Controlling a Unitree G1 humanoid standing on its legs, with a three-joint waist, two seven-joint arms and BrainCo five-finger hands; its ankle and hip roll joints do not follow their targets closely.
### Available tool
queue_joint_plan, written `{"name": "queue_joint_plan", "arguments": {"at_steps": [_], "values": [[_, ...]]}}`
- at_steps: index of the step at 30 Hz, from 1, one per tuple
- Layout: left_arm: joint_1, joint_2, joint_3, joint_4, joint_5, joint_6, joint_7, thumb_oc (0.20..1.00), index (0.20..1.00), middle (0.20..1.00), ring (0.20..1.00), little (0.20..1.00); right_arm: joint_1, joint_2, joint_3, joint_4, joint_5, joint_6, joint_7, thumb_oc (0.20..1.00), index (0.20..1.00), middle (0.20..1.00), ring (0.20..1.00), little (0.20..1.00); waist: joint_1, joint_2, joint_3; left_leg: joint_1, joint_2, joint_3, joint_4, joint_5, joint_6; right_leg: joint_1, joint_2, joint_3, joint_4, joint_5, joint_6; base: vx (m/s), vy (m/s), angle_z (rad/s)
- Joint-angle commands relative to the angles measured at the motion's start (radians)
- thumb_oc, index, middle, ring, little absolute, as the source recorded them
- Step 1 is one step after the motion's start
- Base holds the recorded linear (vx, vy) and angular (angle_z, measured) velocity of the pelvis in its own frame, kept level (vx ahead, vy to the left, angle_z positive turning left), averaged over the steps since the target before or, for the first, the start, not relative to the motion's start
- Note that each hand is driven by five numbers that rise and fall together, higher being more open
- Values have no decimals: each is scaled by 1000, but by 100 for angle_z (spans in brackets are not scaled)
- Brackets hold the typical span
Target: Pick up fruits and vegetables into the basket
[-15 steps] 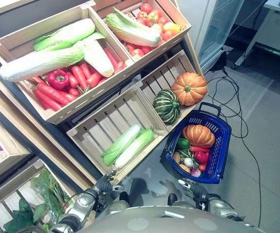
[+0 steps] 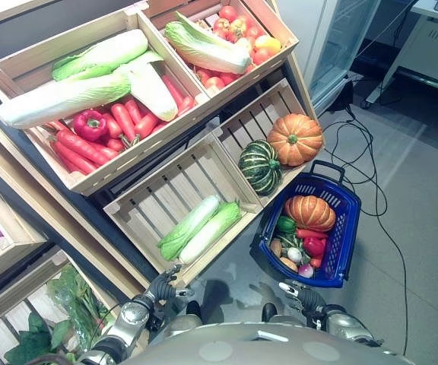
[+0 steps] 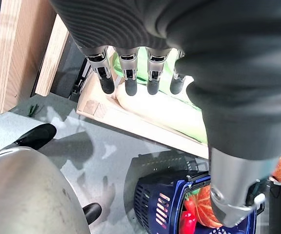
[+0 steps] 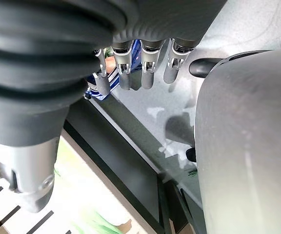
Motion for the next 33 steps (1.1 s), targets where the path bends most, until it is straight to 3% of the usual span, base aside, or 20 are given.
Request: {"name": "queue_joint_plan", "arguments": {"at_steps": [1, 8, 14, 19, 20, 24, 32, 33], "values": [[-80, 23, -42, 27, 19, -58, 16, 1000, 1000, 1000, 1000, 1000, -66, 23, 24, 30, -13, -37, 12, 1000, 1000, 1000, 1000, 1000, 6, -42, 38, 1, -51, -1, 6, -106, 51, -1, -79, -49, 62, -63, 70, 0, 0, 0], [-77, 22, -41, 23, 33, -72, 33, 1000, 1000, 1000, 1000, 1000, -64, 24, 23, 30, -15, -45, 10, 1000, 1000, 1000, 1000, 1000, 8, -44, 37, 5, -53, -2, 6, -109, 52, 5, -78, -49, 60, -66, 70, 0, 0, 0], [-85, 45, -20, -43, 62, -166, 197, 1000, 1000, 1000, 1000, 1000, -69, 16, 19, 10, 21, -60, -6, 1000, 1000, 1000, 1000, 1000, 10, -45, 46, 5, -51, -5, 8, -109, 51, 3, -80, -47, 64, -66, 69, 0, 0, 0], [-97, 142, 20, -316, 83, -220, 236, 1000, 1000, 1000, 1000, 1000, -50, -6, 6, -76, 53, -52, -25, 1000, 1000, 1000, 1000, 1000, 16, -48, 60, -3, -45, -5, 11, -110, 51, -7, -83, -44, 73, -69, 66, 0, 0, 0], [-104, 194, 34, -448, 59, -217, 233, 1000, 1000, 1000, 1000, 1000, -37, -20, -4, -113, 63, -51, -27, 1000, 1000, 1000, 1000, 1000, 16, -45, 64, -6, -43, -9, 10, -109, 53, -12, -85, -43, 76, -69, 65, 0, 0, 0], [-102, 246, 104, -629, 49, -237, 246, 1000, 1000, 1000, 1000, 1000, -3, -26, -32, -183, 76, -54, -40, 1000, 1000, 1000, 1000, 1000, 14, -42, 60, -6, -40, -13, 11, -110, 56, -14, -91, -40, 87, -73, 67, 67, -23, -2], [-112, 259, 145, -757, 99, -124, 315, 1000, 1000, 1000, 1000, 1000, 68, -16, -43, -361, 81, -38, -82, 1000, 1000, 1000, 1000, 1000, -16, -36, 62, -11, -32, -10, 24, -111, 54, -35, -102, -20, 139, -99, 70, 77, -30, -1], [-134, 259, 127, -753, 122, -80, 355, 1000, 1000, 1000, 1000, 1000, 73, -20, -33, -403, 84, -36, -91, 1000, 1000, 1000, 1000, 1000, -29, -33, 75, -23, -31, -11, 41, -114, 55, -53, -104, -14, 161, -106, 67, -10, -15, -7]]}}
